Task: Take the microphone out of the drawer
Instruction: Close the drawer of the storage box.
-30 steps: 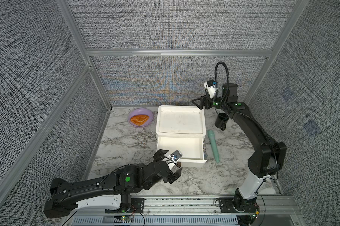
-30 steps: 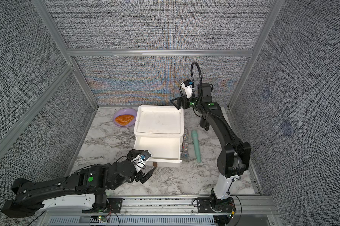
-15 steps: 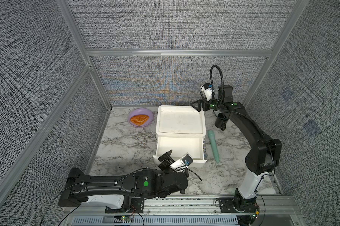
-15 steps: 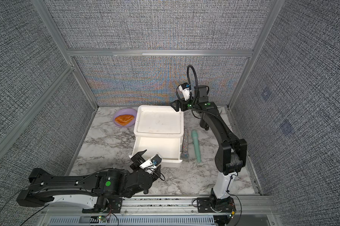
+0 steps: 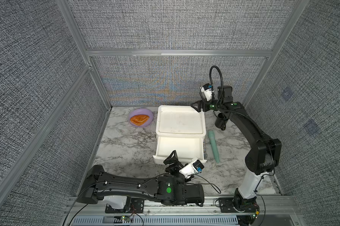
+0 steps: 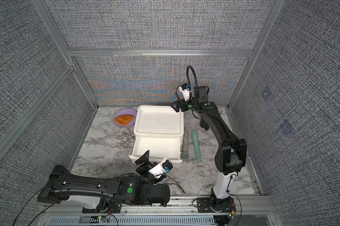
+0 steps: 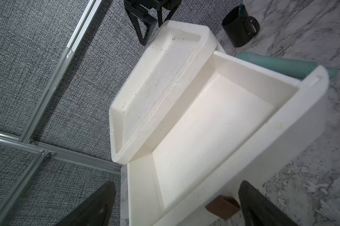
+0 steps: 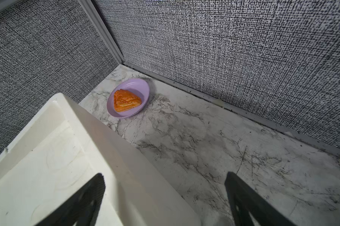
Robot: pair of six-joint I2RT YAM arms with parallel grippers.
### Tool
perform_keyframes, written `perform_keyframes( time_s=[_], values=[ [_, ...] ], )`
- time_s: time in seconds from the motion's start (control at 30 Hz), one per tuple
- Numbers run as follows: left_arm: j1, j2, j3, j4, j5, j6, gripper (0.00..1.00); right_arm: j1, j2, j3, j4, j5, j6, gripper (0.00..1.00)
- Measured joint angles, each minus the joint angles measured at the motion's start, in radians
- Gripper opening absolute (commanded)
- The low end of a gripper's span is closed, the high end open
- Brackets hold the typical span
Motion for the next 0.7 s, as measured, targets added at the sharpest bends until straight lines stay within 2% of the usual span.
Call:
perform_keyframes(
  time_s=[0.13,0.3,0.7],
  values=[
    [-0.011,-0.050,-0.021,0.016,0.038,0.031,1.00,0.000,0.002,0.004,-0.004,0.001,-0.002,0.98],
    [-0.010,-0.027,-0.042,0.031,0.048,0.083,1.00,0.001,0.004,0.008,-0.008,0.003,-0.005,0.98],
    [0.074,-0.017,-0.082,0.082,0.033,0.122,1.00,0.001,0.014,0.023,-0.031,0.003,-0.016,0.98]
  ],
)
